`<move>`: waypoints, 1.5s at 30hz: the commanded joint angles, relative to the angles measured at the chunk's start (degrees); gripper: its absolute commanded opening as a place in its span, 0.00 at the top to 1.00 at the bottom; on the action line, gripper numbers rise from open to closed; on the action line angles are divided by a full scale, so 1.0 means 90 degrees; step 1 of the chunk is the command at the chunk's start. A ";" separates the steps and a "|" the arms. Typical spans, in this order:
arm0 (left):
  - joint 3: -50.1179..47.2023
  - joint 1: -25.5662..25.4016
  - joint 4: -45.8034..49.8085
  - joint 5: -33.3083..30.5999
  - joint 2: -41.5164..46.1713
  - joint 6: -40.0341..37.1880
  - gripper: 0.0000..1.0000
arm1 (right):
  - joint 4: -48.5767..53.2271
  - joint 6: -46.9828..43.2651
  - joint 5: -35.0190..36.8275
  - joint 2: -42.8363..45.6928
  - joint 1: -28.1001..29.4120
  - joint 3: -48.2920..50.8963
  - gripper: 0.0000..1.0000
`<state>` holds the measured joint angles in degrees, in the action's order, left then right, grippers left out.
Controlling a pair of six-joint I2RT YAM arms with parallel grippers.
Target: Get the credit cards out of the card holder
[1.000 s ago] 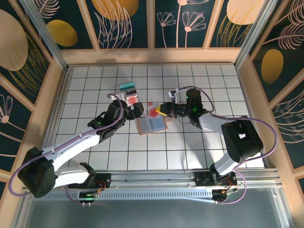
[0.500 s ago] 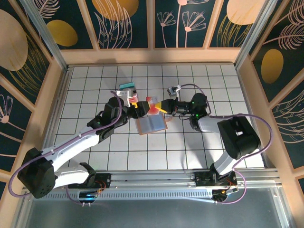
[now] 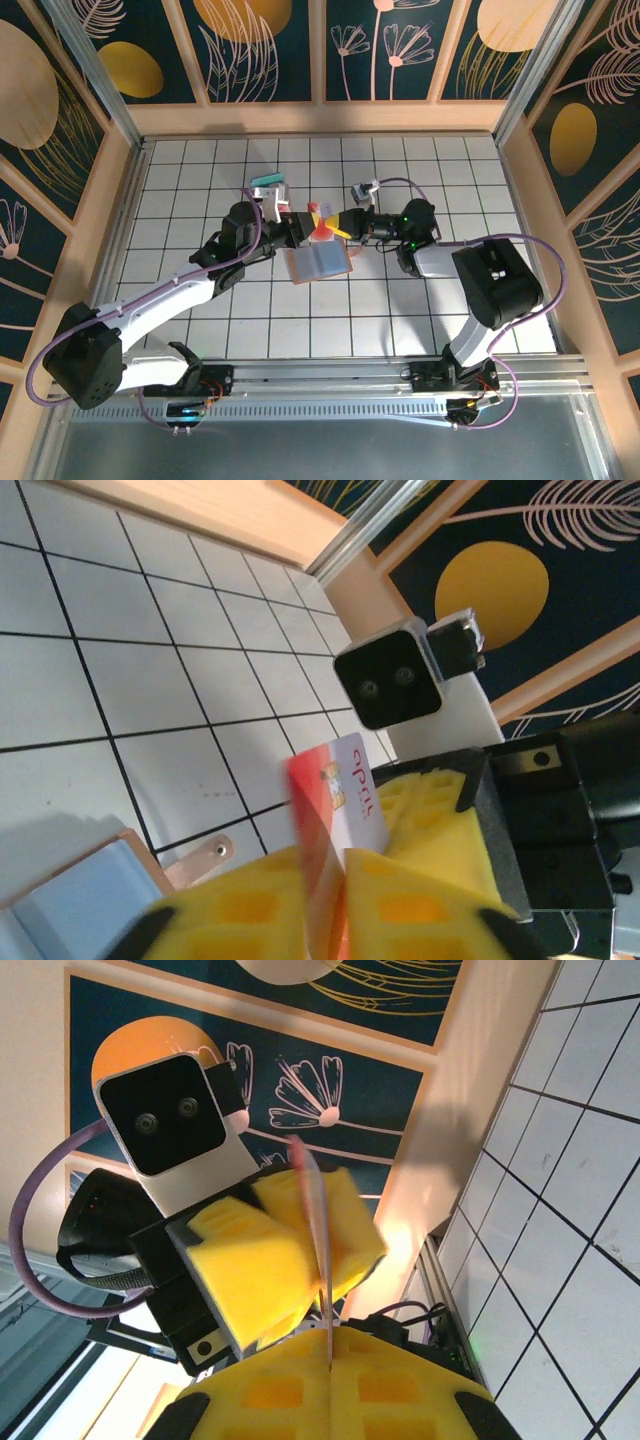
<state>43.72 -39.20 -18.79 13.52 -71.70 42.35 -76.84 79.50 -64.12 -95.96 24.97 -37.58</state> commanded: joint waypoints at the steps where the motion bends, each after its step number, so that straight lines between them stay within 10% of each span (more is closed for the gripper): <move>1: 0.0127 0.0033 -0.0212 0.0139 -0.0070 -0.0102 1.00 | 0.0250 -0.0390 -0.0065 0.0055 0.0071 -0.0041 1.00; 6: 0.0284 0.0030 0.0305 -0.0156 -0.0042 -0.0439 1.00 | 0.2891 -0.2003 0.0235 0.0569 0.0080 -0.0354 0.95; 13: 0.0536 0.0057 0.1244 -0.1091 0.0134 -0.1538 1.00 | 0.8734 -0.5429 0.2631 0.1291 0.0251 -0.1835 0.60; 26: 0.1267 0.0248 0.2309 -0.2149 -0.0239 -0.4277 1.00 | 0.9349 -0.5615 0.4209 0.1882 0.0235 -0.1920 0.36; 45: 0.2347 0.1549 0.2878 -0.0624 -0.1335 -0.6118 1.00 | 1.0098 -0.5865 0.6356 0.2903 0.0200 -0.1710 0.01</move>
<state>62.83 -26.33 5.19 5.43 -82.48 -9.15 12.36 27.64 -11.86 -71.55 26.83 -53.41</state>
